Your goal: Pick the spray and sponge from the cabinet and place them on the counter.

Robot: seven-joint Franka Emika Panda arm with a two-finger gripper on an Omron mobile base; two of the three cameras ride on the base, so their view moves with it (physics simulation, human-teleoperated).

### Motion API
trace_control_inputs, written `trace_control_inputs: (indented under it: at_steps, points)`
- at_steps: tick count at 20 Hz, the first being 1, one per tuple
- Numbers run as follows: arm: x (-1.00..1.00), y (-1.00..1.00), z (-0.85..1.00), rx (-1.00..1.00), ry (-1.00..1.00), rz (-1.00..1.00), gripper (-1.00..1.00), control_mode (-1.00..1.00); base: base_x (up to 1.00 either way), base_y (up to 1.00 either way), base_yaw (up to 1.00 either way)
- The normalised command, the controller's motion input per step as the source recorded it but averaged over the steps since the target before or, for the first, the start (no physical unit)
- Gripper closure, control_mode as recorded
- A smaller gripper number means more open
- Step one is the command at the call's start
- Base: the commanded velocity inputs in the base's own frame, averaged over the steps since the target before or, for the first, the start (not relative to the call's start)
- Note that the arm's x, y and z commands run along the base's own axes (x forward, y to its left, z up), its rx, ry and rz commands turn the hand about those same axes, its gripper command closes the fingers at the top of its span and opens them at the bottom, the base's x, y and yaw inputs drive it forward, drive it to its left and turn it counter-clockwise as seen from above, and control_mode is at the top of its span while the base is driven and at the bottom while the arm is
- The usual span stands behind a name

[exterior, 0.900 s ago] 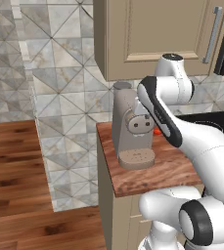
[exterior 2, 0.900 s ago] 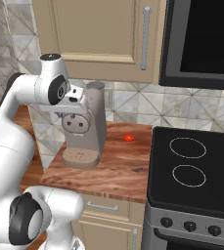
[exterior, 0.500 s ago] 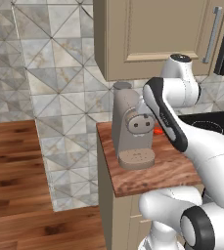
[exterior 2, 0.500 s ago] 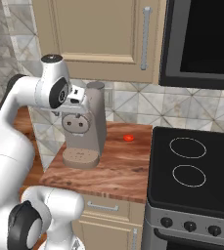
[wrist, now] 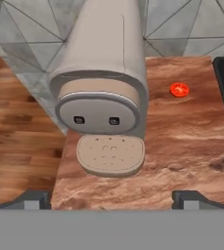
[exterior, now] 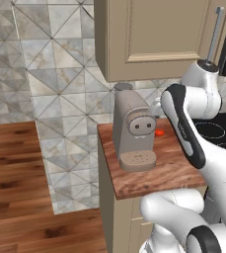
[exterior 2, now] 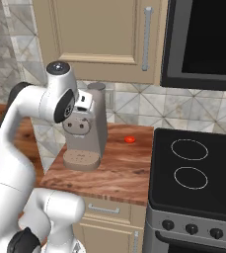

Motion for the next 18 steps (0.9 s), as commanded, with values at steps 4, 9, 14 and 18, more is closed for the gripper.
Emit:
trace_control_inputs:
  at_steps: [4,9,14,18]
  points:
    - [-0.21,-0.25,0.13,0.0,-0.12,0.0,-1.0,-1.0,0.0,0.0,0.0]
    - [-0.17,-0.24,0.15,-0.01,-0.11,0.0,-1.0,-1.0,0.0,0.0,0.0]
    - [-0.16,-0.24,0.16,-0.05,-0.09,0.0,-1.0,-1.0,0.0,0.0,0.0]
    - [-0.16,-0.26,0.17,-0.06,-0.08,0.0,-1.0,-1.0,0.0,0.0,0.0]
